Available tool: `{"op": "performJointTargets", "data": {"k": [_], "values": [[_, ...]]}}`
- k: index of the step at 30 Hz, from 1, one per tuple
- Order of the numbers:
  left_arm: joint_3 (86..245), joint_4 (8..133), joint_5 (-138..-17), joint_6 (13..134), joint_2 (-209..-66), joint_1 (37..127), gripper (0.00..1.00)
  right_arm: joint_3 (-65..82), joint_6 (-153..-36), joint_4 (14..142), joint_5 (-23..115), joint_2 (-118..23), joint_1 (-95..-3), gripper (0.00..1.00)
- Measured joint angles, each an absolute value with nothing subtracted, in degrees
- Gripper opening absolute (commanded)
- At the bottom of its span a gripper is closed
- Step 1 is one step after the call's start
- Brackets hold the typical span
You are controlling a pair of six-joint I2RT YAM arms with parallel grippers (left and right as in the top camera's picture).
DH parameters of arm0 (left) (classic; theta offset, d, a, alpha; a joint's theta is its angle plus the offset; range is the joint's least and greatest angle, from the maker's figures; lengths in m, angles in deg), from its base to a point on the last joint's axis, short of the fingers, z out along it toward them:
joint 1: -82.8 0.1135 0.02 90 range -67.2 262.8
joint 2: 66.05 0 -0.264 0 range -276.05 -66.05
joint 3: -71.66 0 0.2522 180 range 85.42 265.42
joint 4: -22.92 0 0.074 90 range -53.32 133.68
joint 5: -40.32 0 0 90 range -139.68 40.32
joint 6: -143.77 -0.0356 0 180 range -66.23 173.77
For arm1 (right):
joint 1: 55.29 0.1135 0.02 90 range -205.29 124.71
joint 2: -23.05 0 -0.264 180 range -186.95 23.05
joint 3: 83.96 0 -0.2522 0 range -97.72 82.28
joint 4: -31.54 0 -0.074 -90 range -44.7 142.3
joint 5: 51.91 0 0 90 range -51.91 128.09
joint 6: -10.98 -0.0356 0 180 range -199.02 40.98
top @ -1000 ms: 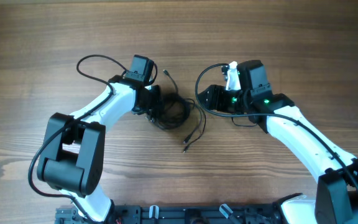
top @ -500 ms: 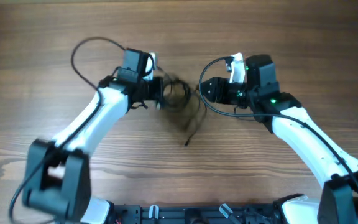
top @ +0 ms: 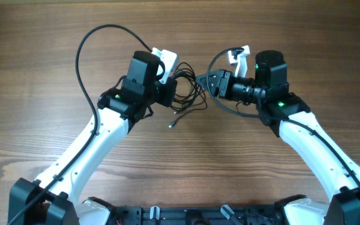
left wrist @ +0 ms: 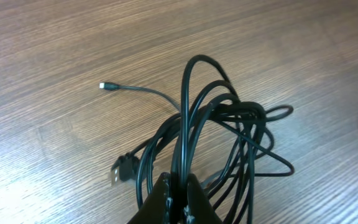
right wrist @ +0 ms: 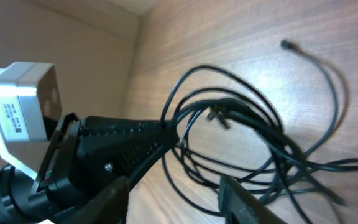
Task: Untangle cables
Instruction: 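Grasp the black cable loops with both grippers close together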
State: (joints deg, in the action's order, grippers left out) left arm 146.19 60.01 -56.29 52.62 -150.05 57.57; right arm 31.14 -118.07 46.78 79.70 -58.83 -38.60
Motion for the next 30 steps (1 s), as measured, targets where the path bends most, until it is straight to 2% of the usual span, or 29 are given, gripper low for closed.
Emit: {"op": "performJointTargets", "data": {"k": [2,5,8,12,18,23,30], "values": [[146.15,60.69,-56.40,51.79,-150.05,57.57,0.04,31.14,-112.04,48.13,79.22,-58.83,-38.60,0.50],[146.08,61.19,-56.99,50.79,-150.08,57.57,0.04,31.14,-105.20,49.53,78.95,-58.83,-38.62,0.38],[146.08,60.43,-57.85,51.62,-150.10,57.68,0.04,31.14,-109.06,49.58,78.93,-58.83,-38.62,0.32],[146.04,58.31,-62.06,56.58,-150.10,59.12,0.04,31.30,-118.97,49.34,78.84,-58.90,-37.97,0.31],[146.04,57.98,-73.08,61.65,-150.10,64.34,0.04,31.47,-123.88,48.20,76.22,-62.11,-32.00,0.30],[146.00,58.37,-84.77,60.58,-150.10,67.93,0.04,31.67,-126.40,37.97,75.11,-67.14,-31.74,0.30],[146.00,58.72,-90.04,58.55,-150.14,68.10,0.04,31.67,-129.33,33.38,75.39,-71.88,-31.70,0.32]]}}
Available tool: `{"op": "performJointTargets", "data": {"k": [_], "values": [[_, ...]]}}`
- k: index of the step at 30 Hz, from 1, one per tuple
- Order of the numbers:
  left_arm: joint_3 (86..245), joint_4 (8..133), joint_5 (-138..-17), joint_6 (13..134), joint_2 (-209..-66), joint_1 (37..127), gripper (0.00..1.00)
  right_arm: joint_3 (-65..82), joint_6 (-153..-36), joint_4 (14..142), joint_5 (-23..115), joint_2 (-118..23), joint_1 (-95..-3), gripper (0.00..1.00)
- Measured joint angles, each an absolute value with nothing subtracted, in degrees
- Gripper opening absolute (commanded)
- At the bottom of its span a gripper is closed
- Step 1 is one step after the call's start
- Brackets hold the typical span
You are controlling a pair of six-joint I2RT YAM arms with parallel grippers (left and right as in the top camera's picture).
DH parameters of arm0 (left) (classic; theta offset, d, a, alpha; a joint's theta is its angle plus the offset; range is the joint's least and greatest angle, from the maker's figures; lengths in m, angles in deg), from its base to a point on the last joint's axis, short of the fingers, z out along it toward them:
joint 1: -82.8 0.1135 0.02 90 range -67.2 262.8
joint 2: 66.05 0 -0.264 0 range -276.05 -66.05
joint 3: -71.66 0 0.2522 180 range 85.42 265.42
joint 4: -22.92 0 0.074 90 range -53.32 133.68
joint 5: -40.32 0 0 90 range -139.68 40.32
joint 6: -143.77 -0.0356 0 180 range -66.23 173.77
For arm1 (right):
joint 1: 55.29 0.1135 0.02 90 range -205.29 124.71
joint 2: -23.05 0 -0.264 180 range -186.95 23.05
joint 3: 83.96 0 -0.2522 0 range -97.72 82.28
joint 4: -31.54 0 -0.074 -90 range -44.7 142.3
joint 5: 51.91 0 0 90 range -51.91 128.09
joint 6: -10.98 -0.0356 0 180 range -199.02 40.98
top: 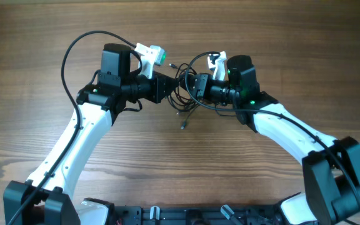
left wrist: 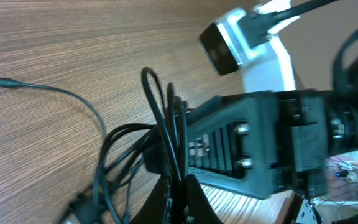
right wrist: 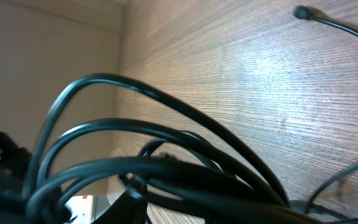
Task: Untangle cables
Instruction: 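Grasp the black cable loops with both grippers close together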
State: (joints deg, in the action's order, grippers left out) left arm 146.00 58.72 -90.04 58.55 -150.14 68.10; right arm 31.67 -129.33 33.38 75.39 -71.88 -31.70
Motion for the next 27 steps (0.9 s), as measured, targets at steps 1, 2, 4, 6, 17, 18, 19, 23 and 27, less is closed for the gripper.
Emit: {"op": "performJointTargets", "data": {"k": [1,2,4,6,17,18,19,23,27], "values": [[146.00,58.72,-90.15,58.52,-150.16,68.10,0.04,31.67,-129.37,33.10,75.46,-72.36,-31.70,0.33],[146.00,58.72,-90.17,58.48,-150.16,68.08,0.04,31.67,-129.46,32.66,75.57,-72.93,-31.70,0.35],[146.00,58.72,-90.33,58.35,-150.16,68.10,0.04,31.67,-129.72,31.92,75.72,-73.59,-31.63,0.38],[146.00,58.70,-90.54,58.35,-150.16,68.10,0.04,31.67,-130.00,30.50,76.05,-73.63,-31.48,0.41],[146.00,58.72,-90.96,58.35,-150.16,68.14,0.04,31.67,-133.08,29.16,82.45,-73.72,-31.48,0.13],[146.00,58.72,-90.96,58.35,-150.16,68.14,0.04,31.67,-133.30,29.16,82.73,-73.72,-31.48,0.13],[146.00,58.72,-90.96,58.35,-150.16,68.14,0.04,31.67,-133.68,29.16,83.15,-73.72,-31.48,0.13],[146.00,58.83,-90.15,58.35,-150.16,68.14,0.04,31.67,-134.31,29.25,86.14,-73.72,-31.48,0.25],[146.00,58.92,-89.65,58.35,-150.16,68.14,0.04,31.67,-134.31,29.58,88.02,-73.78,-31.48,0.33]]}}
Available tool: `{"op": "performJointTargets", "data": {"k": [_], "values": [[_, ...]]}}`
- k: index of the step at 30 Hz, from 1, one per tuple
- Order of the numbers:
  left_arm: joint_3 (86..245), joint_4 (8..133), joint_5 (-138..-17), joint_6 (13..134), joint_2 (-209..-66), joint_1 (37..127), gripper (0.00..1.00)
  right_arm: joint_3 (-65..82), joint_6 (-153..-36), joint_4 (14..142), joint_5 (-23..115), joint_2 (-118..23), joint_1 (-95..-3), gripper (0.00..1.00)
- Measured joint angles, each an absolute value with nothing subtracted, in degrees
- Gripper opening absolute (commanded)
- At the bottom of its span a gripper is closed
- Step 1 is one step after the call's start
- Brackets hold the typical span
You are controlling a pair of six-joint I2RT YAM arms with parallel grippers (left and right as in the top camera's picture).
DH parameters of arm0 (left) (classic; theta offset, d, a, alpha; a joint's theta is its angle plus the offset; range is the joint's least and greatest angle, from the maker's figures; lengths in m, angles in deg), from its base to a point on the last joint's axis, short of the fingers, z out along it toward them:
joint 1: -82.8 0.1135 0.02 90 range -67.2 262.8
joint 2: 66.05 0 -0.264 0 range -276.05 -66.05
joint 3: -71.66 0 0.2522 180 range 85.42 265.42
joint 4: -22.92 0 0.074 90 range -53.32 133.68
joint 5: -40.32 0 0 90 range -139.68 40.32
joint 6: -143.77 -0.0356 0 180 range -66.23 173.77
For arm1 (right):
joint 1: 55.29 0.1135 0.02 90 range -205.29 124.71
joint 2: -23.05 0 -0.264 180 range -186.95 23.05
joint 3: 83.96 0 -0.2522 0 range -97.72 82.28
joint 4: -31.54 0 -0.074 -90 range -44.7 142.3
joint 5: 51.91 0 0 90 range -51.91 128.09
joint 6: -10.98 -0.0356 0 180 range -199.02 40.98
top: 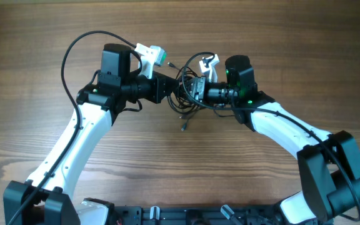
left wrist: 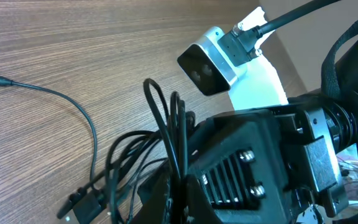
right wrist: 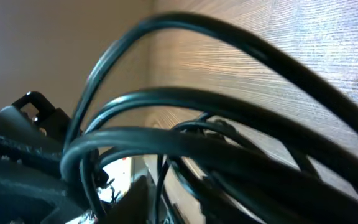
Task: Untangle cables
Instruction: 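Grasp the black cable loops with both grippers close together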
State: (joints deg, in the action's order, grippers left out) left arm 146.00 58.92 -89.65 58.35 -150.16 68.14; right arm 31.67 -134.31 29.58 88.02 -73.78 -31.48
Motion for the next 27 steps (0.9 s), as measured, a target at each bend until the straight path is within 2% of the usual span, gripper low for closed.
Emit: {"op": "performJointTargets", "data": {"k": [16,27], "values": [[146.00,58.48,-88.34,58.44,-150.16,68.17,0.04,31.69,-137.22,24.64,79.76,-73.83,-31.21,0.31],[146.00,58.40,-88.40,58.63,-150.16,68.21,0.04,31.69,-139.77,22.91,69.95,-73.83,-28.83,0.26]]}}
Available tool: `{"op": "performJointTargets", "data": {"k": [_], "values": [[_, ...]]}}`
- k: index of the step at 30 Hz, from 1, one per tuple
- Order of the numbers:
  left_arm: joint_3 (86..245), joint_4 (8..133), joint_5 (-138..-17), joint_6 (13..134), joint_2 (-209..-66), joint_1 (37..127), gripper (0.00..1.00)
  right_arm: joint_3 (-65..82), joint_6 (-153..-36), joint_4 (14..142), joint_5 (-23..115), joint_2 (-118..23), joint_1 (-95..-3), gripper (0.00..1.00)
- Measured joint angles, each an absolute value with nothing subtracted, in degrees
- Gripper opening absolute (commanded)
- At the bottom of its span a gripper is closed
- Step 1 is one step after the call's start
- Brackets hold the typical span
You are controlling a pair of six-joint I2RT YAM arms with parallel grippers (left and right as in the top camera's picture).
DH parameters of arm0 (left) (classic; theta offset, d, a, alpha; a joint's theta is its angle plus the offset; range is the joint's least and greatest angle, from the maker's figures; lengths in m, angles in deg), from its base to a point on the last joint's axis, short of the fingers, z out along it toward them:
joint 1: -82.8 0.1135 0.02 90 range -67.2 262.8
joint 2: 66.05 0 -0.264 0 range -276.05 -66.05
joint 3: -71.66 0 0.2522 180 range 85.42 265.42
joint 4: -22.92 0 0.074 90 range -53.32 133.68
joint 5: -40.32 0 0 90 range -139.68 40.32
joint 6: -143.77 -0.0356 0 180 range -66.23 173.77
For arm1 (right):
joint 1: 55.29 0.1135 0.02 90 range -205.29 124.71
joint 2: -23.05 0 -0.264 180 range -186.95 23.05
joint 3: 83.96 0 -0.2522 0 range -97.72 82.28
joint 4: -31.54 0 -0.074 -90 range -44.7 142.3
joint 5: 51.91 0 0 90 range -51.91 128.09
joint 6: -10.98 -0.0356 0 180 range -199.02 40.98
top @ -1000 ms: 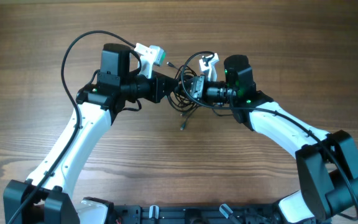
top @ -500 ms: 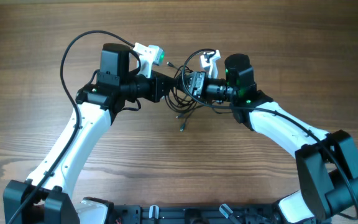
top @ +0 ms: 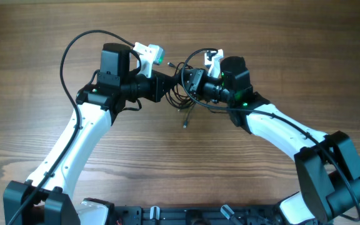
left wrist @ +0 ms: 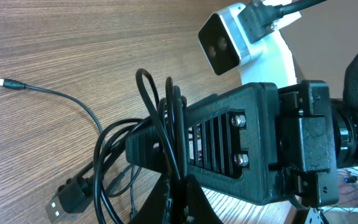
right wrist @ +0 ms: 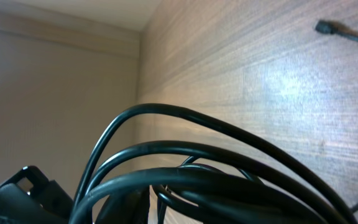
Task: Untangle cables
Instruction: 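Grasp the black cable loops with both grippers close together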
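Observation:
A tangle of thin black cables (top: pixel 181 95) hangs between my two grippers over the wooden table. My left gripper (top: pixel 171 87) is shut on several loops, which rise from its fingertips (left wrist: pixel 180 186) in the left wrist view. My right gripper (top: pixel 190 84) is pushed into the same bundle from the right. Cable loops (right wrist: pixel 185 149) fill the right wrist view; only one finger (right wrist: pixel 129 208) shows, so its state is hidden. One loose end (top: pixel 185 125) dangles toward the table. A USB plug (left wrist: pixel 64 200) and a small plug (left wrist: pixel 4 82) lie on the wood.
Bare wooden table (top: pixel 292 50) surrounds the arms. The left arm's own supply cable (top: pixel 67 56) arcs out to the left. The right arm's ribbed black housing (left wrist: pixel 247 143) sits right against the left gripper. The arm bases (top: pixel 186 215) run along the front edge.
My right gripper has shifted slightly up and left, staying in the bundle. My left gripper is still shut on the same loops. The dangling end hangs in the same place.
At first my left gripper was shut on the tangle near the table, and my right gripper stood open some way to its right. Then both arms were farther back and the right gripper was against the bundle. It has stayed buried in the loops since.

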State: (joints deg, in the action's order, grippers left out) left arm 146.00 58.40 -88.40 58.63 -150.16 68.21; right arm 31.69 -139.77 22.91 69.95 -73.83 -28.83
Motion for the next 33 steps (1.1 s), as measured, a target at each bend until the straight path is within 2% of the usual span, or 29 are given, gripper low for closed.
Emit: {"op": "performJointTargets", "data": {"k": [11,20,27,33], "values": [[146.00,58.05,-88.84,58.63,-150.16,68.21,0.04,32.06,-141.61,19.30,67.19,-73.83,-28.57,0.24],[146.00,58.09,-89.74,58.63,-150.16,68.21,0.04,32.24,-141.94,17.12,66.34,-73.83,-28.53,0.05],[146.00,58.57,-88.07,58.87,-150.16,68.19,0.04,32.24,-139.66,17.10,68.35,-73.83,-28.74,0.04],[146.00,59.64,-77.80,62.63,-150.16,68.19,0.04,32.24,-137.70,17.62,74.14,-73.83,-29.38,0.04]]}}
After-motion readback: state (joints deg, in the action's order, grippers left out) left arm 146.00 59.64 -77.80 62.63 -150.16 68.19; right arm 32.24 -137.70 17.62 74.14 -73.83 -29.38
